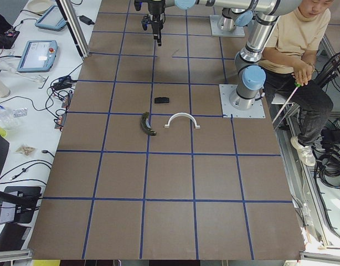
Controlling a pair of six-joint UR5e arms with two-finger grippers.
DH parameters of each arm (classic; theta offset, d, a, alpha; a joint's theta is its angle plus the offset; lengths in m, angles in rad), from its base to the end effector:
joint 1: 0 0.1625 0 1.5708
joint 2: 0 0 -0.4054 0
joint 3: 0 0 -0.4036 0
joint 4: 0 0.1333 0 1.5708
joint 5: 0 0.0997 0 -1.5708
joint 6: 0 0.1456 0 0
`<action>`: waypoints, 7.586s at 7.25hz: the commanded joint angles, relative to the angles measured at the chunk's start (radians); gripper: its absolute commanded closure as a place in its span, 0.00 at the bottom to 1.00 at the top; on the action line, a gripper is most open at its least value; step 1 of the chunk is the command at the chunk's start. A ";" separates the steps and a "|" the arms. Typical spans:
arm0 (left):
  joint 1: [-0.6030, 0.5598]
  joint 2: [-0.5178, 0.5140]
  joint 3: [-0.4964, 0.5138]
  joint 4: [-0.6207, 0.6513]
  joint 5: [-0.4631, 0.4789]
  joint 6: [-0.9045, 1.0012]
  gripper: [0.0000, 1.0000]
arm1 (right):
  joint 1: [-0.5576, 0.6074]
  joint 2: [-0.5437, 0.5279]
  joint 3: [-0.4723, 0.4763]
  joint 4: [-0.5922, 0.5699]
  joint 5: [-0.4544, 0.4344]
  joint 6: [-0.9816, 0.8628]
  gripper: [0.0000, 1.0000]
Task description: Place bearing gear from tray to pile
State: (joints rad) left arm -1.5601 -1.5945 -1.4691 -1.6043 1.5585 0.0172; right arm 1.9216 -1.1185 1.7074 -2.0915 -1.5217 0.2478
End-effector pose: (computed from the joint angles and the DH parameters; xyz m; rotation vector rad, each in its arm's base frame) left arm -0.1295 -0.5195 0.4582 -0.0106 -3.1291 0.0699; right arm 0.3389 -0.5174 0.1511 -0.1576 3.1084 0.1240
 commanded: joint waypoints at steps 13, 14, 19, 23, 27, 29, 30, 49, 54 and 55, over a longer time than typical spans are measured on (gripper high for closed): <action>-0.299 -0.367 -0.186 0.504 -0.032 -0.418 0.00 | -0.706 -0.233 0.066 0.127 -0.052 -0.776 0.00; -0.348 -0.387 -0.201 0.530 -0.019 -0.483 0.00 | -0.798 -0.234 0.073 0.120 -0.052 -0.885 0.00; -0.451 -0.501 -0.290 0.753 0.022 -0.557 0.07 | -1.143 -0.172 0.049 -0.040 -0.048 -1.287 0.02; -0.465 -0.524 -0.313 0.834 0.018 -0.569 0.10 | -1.220 0.086 -0.190 -0.044 -0.045 -1.415 0.09; -0.466 -0.515 -0.315 0.833 0.023 -0.557 0.96 | -1.253 0.157 -0.196 -0.068 -0.046 -1.444 0.25; -0.466 -0.510 -0.313 0.834 0.022 -0.557 1.00 | -1.253 0.184 -0.201 -0.125 -0.046 -1.446 0.26; -0.465 -0.512 -0.313 0.834 0.021 -0.556 1.00 | -1.253 0.196 -0.200 -0.139 -0.048 -1.446 0.29; 0.362 -0.242 -0.547 0.603 0.069 0.397 0.00 | -1.219 0.079 -0.192 0.067 -0.140 -1.414 1.00; 0.106 -0.184 -0.170 0.217 0.025 0.085 0.00 | -0.911 -0.073 -0.186 0.276 -0.131 -0.977 1.00; 0.045 -0.162 -0.118 0.167 0.025 -0.010 0.00 | -0.838 -0.089 -0.174 0.280 -0.105 -0.872 1.00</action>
State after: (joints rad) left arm -1.4463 -1.7819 -1.6641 -1.3585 1.5945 0.1078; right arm 0.9963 -1.1822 1.5240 -1.8320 -1.6489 -0.7515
